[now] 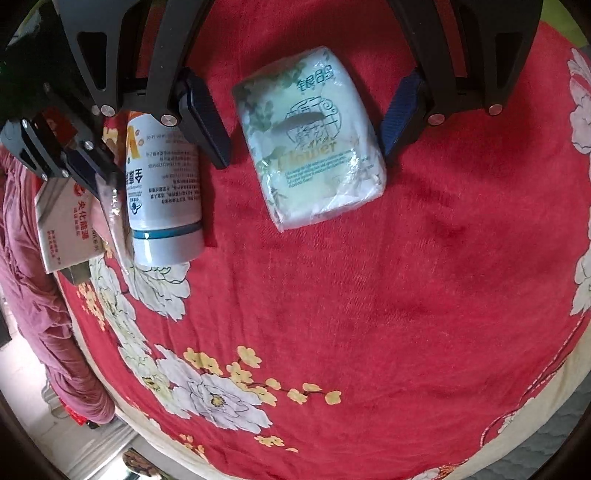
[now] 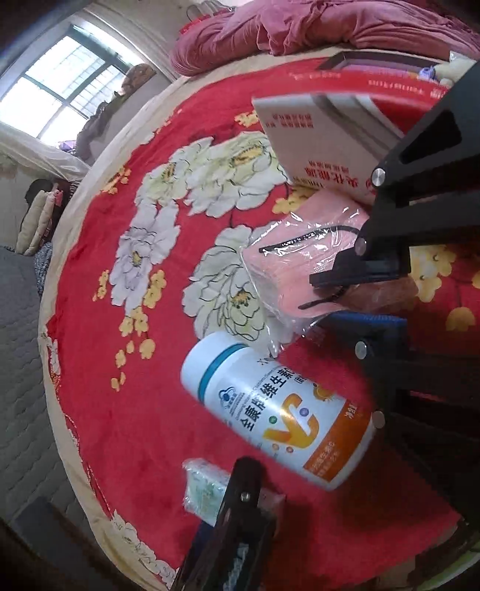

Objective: Organize soft objects
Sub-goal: 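Grasp the small 'Flower' tissue pack with the left gripper while the right grasps the pink mask bag, then carry the tissue pack and mask bag with both grippers over the pink tray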

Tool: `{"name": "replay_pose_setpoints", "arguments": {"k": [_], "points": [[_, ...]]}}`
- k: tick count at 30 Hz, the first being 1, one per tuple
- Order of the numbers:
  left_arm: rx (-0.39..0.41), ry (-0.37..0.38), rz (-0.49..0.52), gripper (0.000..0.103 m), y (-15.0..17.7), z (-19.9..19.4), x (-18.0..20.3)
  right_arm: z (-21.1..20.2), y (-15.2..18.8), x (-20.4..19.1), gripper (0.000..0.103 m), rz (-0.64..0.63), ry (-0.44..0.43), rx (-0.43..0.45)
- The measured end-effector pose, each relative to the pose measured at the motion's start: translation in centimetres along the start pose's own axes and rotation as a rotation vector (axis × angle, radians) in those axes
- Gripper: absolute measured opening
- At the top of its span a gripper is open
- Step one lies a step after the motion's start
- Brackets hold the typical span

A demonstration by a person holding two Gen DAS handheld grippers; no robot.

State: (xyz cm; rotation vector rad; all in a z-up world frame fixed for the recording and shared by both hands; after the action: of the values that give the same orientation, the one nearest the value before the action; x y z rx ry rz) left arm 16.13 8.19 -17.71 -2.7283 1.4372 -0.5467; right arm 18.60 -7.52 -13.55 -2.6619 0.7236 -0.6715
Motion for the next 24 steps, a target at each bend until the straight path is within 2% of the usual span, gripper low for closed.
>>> {"name": "replay_pose_setpoints", "arguments": {"k": [3, 6, 10, 16, 24], "points": [[0.012, 0.007, -0.006, 0.079, -0.1, 0.1, -0.1, -1.0, 0.0, 0.6, 0.011, 0.029, -0.001, 0.019], [0.039, -0.020, -0.003, 0.060, -0.3, 0.0, -0.5, -2.3, -0.1, 1.3, 0.010, 0.068, -0.010, 0.055], [0.042, 0.004, -0.019, 0.053, -0.4, -0.5, -0.9, -4.4, -0.2, 2.5, 0.009, 0.152, -0.065, 0.115], [0.063, 0.063, -0.012, 0.051, -0.1, -2.4, -0.1, -6.5, 0.1, 4.0, 0.009, 0.267, -0.141, 0.179], [0.143, 0.089, 0.076, 0.051, 0.8, -6.7, 3.1, -9.4, 0.2, 5.4, 0.008, 0.327, -0.148, 0.240]]}}
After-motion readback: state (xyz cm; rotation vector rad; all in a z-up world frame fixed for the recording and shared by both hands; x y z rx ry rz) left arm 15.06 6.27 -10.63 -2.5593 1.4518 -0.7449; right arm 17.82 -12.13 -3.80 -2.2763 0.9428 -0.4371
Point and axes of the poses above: each gripper's, at about its wrist camera, not at the fingertips, and z roughly the way its jaws point, x to its right, y to its underside, the point moved 5 cm from there along z, roughly the way its jaws point, and after that the axes turned 9 degrees about -z, right-handed, at the moved point
